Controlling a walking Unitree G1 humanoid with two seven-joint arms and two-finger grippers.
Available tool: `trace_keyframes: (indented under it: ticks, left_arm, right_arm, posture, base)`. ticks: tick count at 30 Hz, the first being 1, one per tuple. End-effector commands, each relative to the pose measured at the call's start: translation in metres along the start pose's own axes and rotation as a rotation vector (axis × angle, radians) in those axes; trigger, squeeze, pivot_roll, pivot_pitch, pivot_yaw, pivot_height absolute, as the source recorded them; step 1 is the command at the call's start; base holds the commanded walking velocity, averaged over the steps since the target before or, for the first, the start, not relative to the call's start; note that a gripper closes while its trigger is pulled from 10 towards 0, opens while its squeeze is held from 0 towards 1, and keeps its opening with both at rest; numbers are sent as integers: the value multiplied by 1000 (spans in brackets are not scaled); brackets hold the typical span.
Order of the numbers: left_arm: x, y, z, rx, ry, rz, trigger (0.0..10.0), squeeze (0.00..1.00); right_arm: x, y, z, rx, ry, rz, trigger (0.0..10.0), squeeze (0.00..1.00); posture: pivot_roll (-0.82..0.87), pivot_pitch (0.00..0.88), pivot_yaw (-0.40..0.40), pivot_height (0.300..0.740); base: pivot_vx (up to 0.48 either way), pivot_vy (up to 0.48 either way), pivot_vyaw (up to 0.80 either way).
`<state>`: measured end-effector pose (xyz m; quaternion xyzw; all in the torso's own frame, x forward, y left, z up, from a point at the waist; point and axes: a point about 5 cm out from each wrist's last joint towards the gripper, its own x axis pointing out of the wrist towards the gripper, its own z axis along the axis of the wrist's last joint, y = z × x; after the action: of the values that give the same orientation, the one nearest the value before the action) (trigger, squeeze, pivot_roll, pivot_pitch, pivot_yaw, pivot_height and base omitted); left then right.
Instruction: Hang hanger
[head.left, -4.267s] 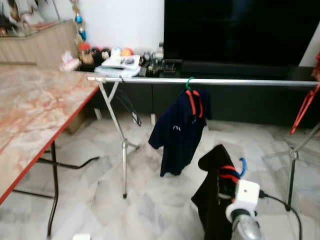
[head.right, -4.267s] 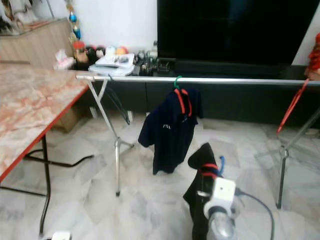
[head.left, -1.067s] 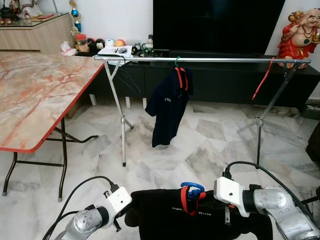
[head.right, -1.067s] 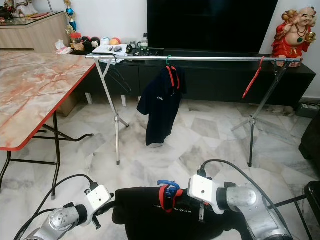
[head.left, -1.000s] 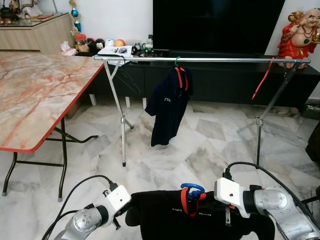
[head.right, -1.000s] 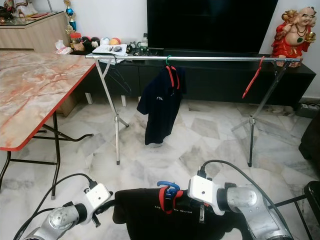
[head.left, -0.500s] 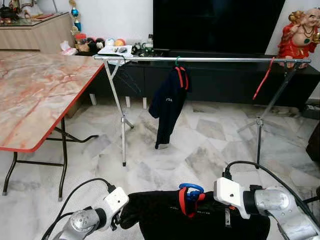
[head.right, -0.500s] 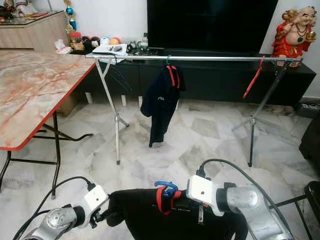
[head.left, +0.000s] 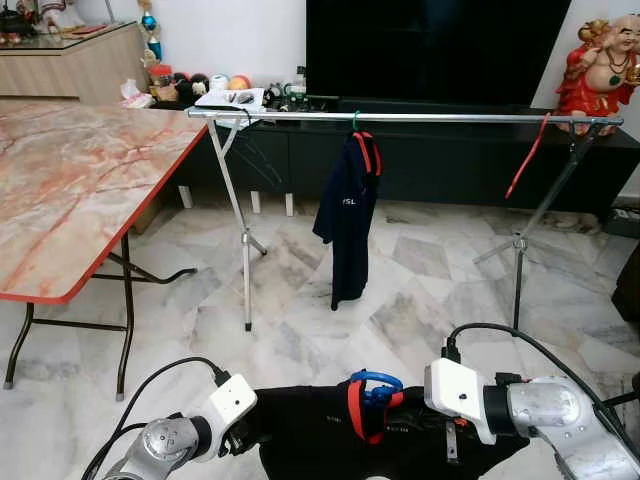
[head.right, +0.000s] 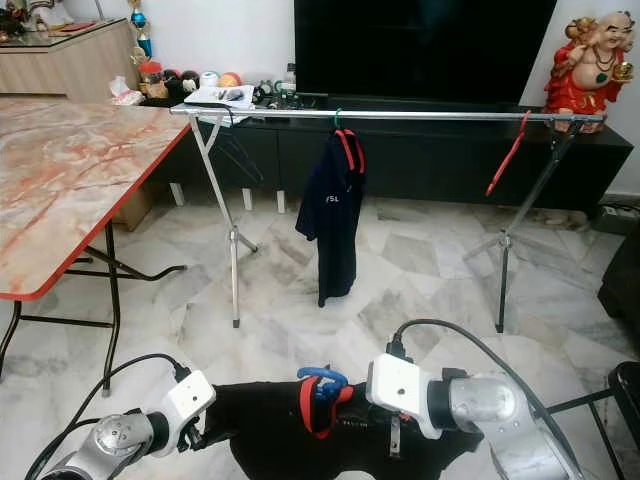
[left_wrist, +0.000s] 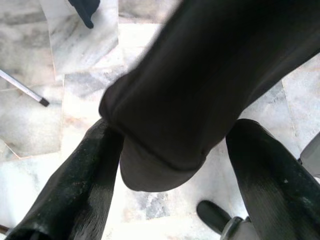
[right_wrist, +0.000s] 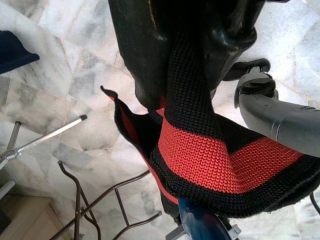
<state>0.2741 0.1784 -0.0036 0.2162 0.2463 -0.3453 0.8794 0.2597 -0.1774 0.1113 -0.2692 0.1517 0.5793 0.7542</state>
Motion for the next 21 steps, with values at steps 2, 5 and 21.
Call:
trace_keyframes:
  ticks: [2,5,21]
  left_arm:
    - [1,0,-2,-7,23,-6,10000,0]
    - [0,1,-4,-12,31,-2,8235,0]
    - [1,-1,-5,-57,18,13,0,0]
  right_arm:
    - [-9,-5,12,-30,-24,-35,10000,0]
    - [-9,-6,13,-34,-23,-40,10000,0]
    - [-9,-7,20,-22,-62,-66,10000,0]
  posture:
    - [65,36,0,740]
    - [63,38,1,740]
    - [66,38,5,740]
  base:
    - [0,0,0]
    - [0,0,0]
    - [0,0,0]
